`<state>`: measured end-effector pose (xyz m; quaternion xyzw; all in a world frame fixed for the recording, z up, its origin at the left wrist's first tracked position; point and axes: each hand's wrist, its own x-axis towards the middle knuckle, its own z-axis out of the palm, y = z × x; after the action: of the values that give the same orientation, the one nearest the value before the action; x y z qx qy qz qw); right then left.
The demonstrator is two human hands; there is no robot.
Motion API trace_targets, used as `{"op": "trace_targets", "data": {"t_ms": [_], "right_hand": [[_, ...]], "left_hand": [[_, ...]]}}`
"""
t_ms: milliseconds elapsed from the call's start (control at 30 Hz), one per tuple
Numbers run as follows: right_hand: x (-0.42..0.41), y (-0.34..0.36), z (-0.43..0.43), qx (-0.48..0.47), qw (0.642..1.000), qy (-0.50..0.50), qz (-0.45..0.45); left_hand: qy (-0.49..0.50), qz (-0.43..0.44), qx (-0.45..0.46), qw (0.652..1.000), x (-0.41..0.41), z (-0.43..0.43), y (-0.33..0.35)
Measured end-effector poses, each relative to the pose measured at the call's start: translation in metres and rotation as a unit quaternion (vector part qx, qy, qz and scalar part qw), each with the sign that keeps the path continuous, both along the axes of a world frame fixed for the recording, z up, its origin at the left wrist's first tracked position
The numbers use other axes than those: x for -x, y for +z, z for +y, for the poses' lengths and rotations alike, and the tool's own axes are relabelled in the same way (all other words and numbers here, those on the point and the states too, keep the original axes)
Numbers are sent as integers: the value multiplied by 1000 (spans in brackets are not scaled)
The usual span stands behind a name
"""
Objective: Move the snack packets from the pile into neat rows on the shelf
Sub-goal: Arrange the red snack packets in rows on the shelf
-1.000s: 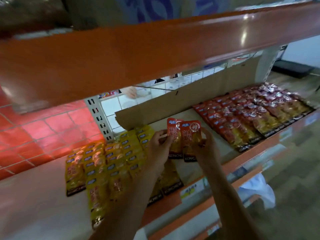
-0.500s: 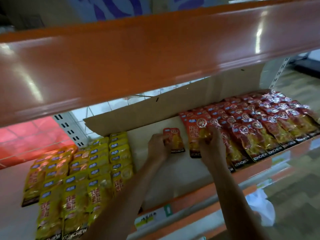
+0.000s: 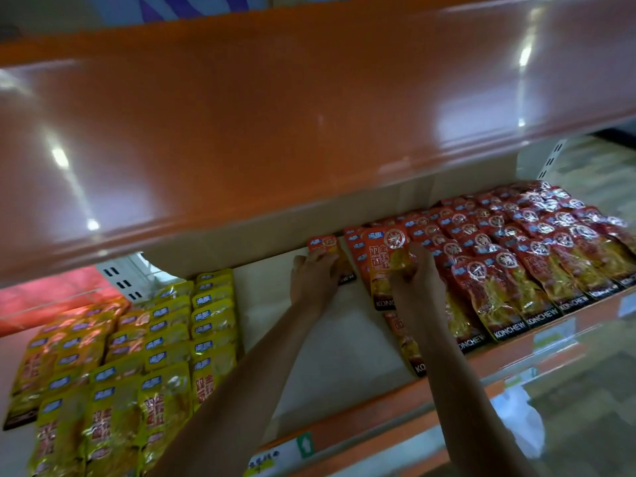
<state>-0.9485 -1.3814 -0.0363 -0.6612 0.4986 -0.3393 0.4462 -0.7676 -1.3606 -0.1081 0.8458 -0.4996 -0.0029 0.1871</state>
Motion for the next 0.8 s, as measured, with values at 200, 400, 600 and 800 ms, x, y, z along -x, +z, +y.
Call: {"op": "trace_targets", "data": {"t_ms": [200,400,600,800], "right_hand": [[-2,-4,-11,7,1000,13,15],[-7,-6,-16,18,999,22,21],[-17,-4,-18,43,998,33,23],[-37,-5,-13,84,990,79,75]], "left_hand": [[-14,4,20,1000,0,-8,-7],[-26,-9,2,1000,-4,-8,-9],[-5,-45,246,968,19,10,20],[27,404,248,880,48,24,47]]}}
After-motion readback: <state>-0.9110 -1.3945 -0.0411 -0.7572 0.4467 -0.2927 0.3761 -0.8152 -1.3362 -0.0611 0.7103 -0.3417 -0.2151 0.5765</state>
